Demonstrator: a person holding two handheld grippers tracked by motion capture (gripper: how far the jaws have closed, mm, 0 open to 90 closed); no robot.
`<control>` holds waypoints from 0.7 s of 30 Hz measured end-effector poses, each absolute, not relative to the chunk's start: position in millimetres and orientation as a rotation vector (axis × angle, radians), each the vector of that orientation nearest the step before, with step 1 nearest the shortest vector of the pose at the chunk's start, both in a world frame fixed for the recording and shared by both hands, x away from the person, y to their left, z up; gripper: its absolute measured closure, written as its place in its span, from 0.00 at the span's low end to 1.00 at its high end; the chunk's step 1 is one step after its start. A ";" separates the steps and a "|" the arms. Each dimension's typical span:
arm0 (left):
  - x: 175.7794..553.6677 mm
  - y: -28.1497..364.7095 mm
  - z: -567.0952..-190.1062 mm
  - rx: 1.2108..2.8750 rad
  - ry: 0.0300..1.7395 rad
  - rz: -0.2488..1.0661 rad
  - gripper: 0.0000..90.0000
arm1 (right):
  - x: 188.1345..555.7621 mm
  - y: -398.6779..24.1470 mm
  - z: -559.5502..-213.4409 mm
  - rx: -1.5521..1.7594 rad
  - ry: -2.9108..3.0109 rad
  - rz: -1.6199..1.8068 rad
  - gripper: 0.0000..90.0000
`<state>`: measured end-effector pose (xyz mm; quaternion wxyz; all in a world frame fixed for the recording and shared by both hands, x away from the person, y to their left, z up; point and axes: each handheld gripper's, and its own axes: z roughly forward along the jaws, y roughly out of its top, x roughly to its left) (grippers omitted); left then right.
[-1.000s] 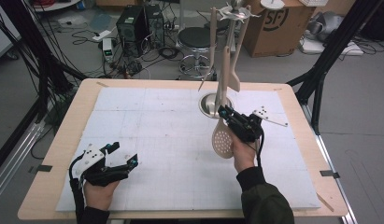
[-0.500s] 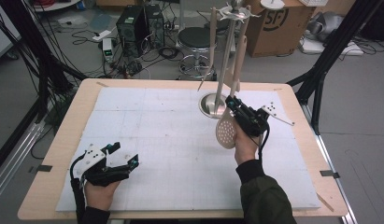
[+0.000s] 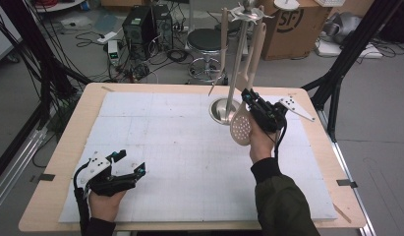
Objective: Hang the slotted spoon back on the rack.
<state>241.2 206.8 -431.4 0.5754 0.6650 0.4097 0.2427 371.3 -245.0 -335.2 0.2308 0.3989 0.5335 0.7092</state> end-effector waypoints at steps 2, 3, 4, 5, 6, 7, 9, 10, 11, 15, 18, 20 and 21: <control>241.3 206.9 -431.4 1.558 0.959 0.568 0.16 | 371.4 -243.5 -331.4 1.079 1.468 1.955 0.88; 241.3 207.0 -431.4 1.558 0.959 0.568 0.16 | 371.2 -242.1 -329.7 1.070 1.465 1.956 0.87; 241.2 207.1 -431.5 1.557 0.961 0.567 0.16 | 371.1 -241.2 -327.9 1.065 1.474 1.947 0.88; 241.3 207.3 -431.5 1.558 0.960 0.567 0.16 | 371.4 -240.2 -326.6 1.063 1.478 1.946 0.88; 241.0 207.3 -431.4 1.556 0.961 0.566 0.16 | 371.7 -239.4 -325.8 1.065 1.476 1.942 0.87; 240.8 207.2 -431.2 1.553 0.961 0.567 0.16 | 372.0 -238.8 -325.2 1.073 1.474 1.935 0.88; 240.5 207.2 -431.1 1.550 0.961 0.566 0.16 | 372.8 -239.4 -325.3 1.091 1.466 1.916 0.87; 240.4 207.5 -431.0 1.551 0.960 0.567 0.16 | 372.8 -239.6 -325.3 1.097 1.461 1.920 0.88; 240.5 207.4 -431.2 1.549 0.961 0.568 0.16 | 373.2 -239.5 -325.3 1.092 1.464 1.922 0.87; 240.3 207.7 -431.0 1.553 0.960 0.568 0.16 | 375.3 -237.9 -325.6 1.110 1.496 1.883 0.87; 240.2 207.4 -431.0 1.551 0.961 0.569 0.16 | 378.5 -236.7 -326.3 1.112 1.510 1.866 0.87; 240.3 207.3 -431.2 1.551 0.963 0.567 0.16 | 380.9 -235.5 -326.0 1.120 1.528 1.852 0.87; 240.3 207.2 -431.2 1.550 0.963 0.568 0.16 | 382.0 -234.6 -325.5 1.126 1.531 1.840 0.87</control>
